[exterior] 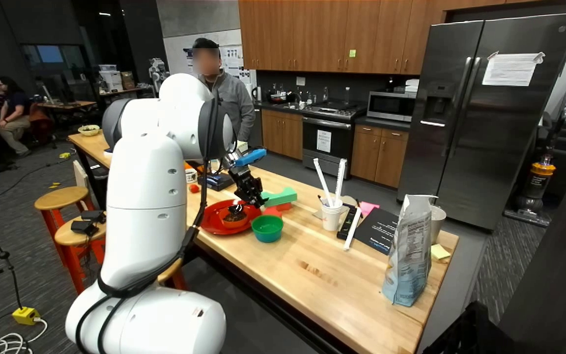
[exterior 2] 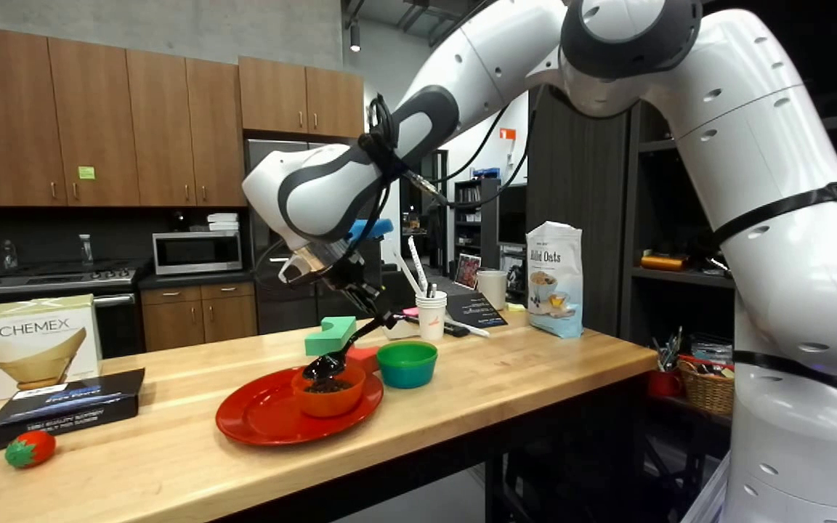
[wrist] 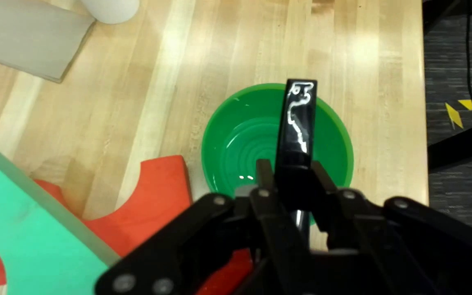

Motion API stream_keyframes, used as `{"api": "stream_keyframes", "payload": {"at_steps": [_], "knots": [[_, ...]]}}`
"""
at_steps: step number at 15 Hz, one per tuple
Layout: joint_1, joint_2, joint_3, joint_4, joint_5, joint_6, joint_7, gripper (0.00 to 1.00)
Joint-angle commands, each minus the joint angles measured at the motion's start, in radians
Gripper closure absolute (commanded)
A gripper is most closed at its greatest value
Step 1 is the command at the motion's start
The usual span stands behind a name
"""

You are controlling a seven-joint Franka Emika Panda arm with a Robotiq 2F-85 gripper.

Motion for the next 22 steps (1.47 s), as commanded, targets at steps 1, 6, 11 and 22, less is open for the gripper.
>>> {"api": "stream_keyframes", "payload": {"at_steps": [1,6,11,22], "knots": [[0.007,-0.061,-0.003,-0.084,-0.073,0.084,-0.003,0.94],[0.011,-0.085,-0.003,-0.129,-0.150,0.143,0.014,0.94],[0.009,-0.102,-0.003,-0.157,-0.212,0.167,0.036,0.94],[0.006,-0.102,-0.001,-0.185,-0.237,0.189,0.050,0.94]]}}
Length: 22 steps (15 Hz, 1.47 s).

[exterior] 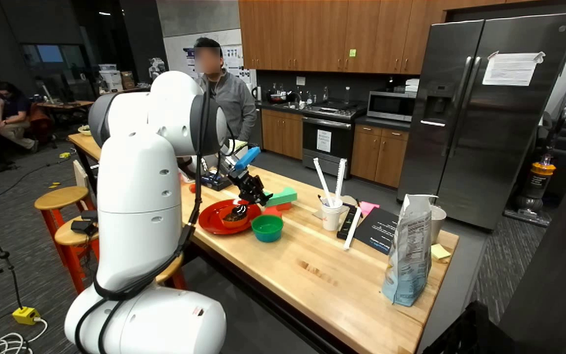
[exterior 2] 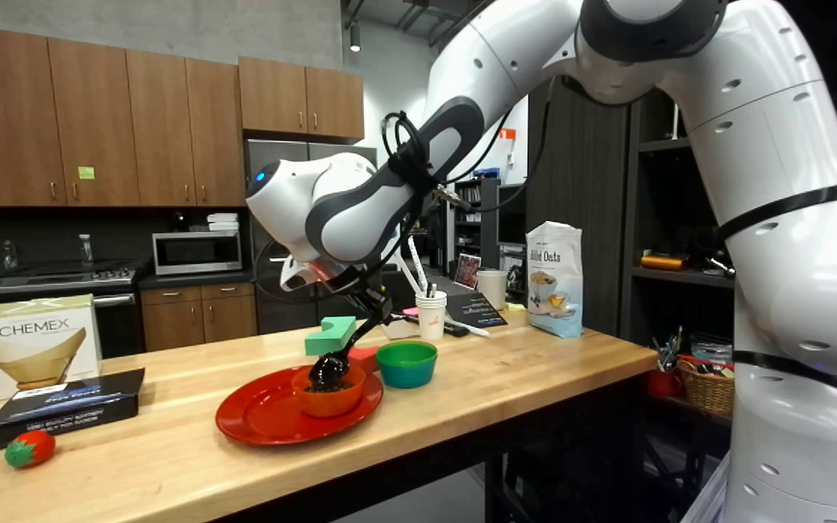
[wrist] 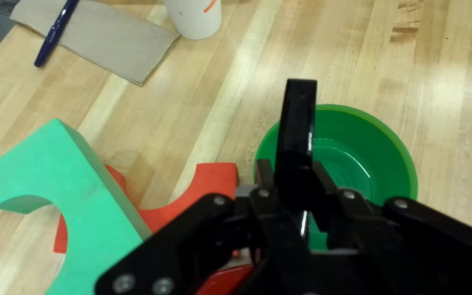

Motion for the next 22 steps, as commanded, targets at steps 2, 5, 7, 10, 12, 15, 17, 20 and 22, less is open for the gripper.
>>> {"api": "stream_keyframes", "payload": {"at_steps": [2,5,7,10,12,15,17,20,22], "knots": [[-0.005,-0.037,-0.001,-0.039,-0.027,0.020,0.013,0.94],[-0.004,-0.039,-0.002,-0.041,-0.035,0.018,0.017,0.94],[-0.005,-0.039,-0.002,-0.041,-0.046,0.018,0.021,0.94],[-0.004,-0.038,-0.001,-0.042,-0.056,0.019,0.032,0.94],[-0.005,-0.037,-0.001,-0.042,-0.058,0.020,0.040,0.94],[-0.010,-0.033,0.002,-0.040,-0.043,0.033,0.039,0.94],[-0.008,-0.029,0.003,-0.037,-0.039,0.041,0.045,0.94],[-0.007,-0.031,0.003,-0.036,-0.038,0.046,0.062,0.94],[-0.007,-0.036,0.002,-0.037,-0.039,0.054,0.083,0.94]]}}
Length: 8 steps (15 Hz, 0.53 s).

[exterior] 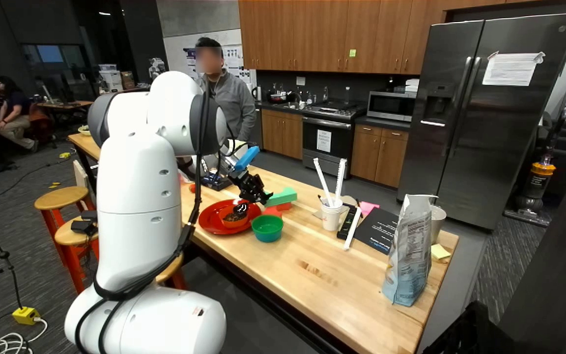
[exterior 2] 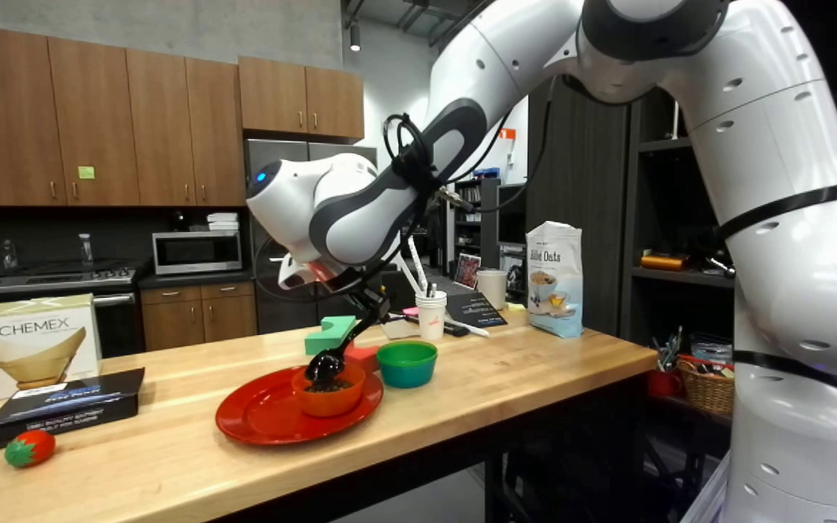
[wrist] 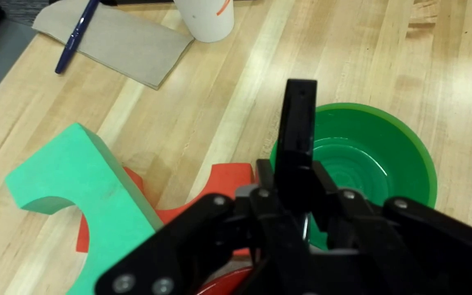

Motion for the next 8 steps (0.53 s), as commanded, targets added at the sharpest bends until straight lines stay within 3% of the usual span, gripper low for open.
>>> {"api": "stream_keyframes", "payload": {"at_steps": [1,8], "knots": [[-0.008,-0.035,0.000,-0.029,-0.003,0.027,0.043,0.94],[-0.009,-0.032,-0.001,-0.032,0.000,0.017,0.082,0.94]]}}
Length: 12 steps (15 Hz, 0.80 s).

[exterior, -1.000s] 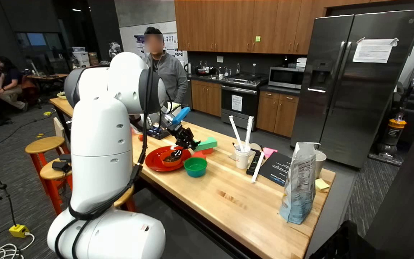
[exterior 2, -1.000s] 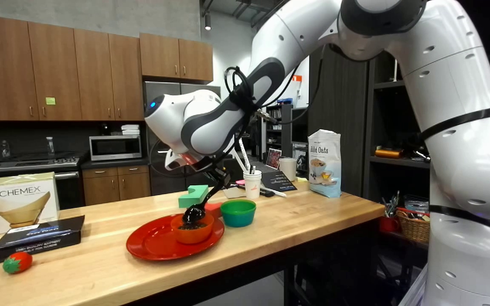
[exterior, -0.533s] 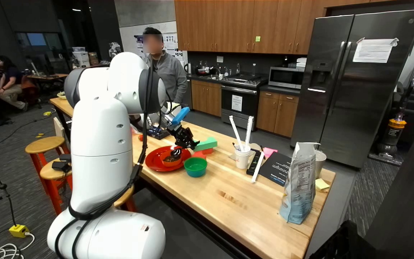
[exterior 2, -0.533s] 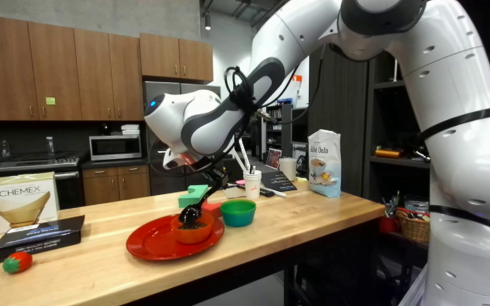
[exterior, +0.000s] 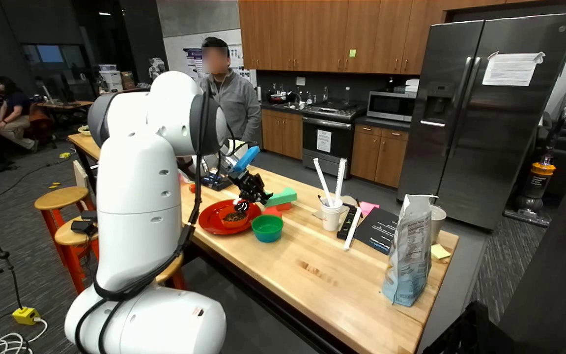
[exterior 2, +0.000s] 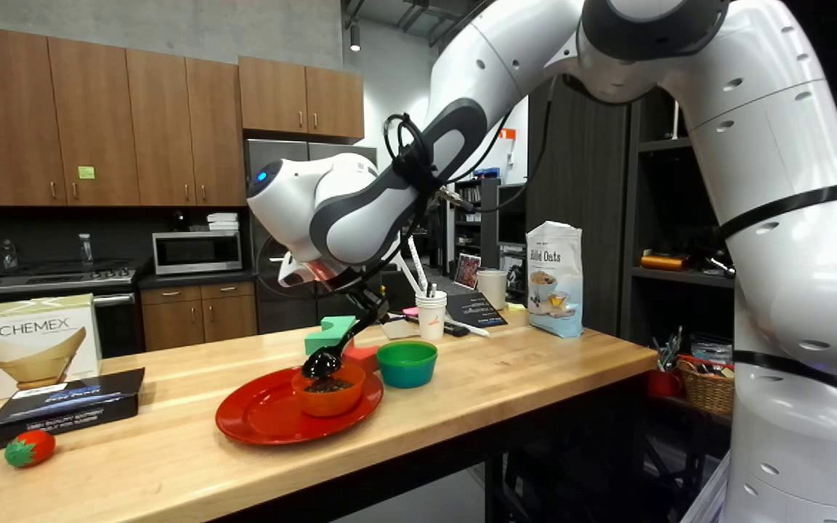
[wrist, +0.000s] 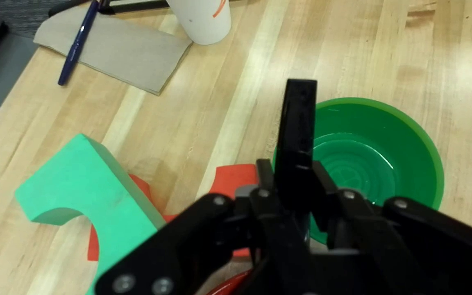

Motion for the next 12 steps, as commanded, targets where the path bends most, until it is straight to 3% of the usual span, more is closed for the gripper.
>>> {"api": "stream_keyframes", "payload": {"at_steps": [1,12], "knots": [[-0.007,-0.031,0.000,-0.032,-0.001,0.008,0.029,0.94],[-0.016,-0.046,-0.005,-0.052,-0.004,0.007,0.087,0.94]]}}
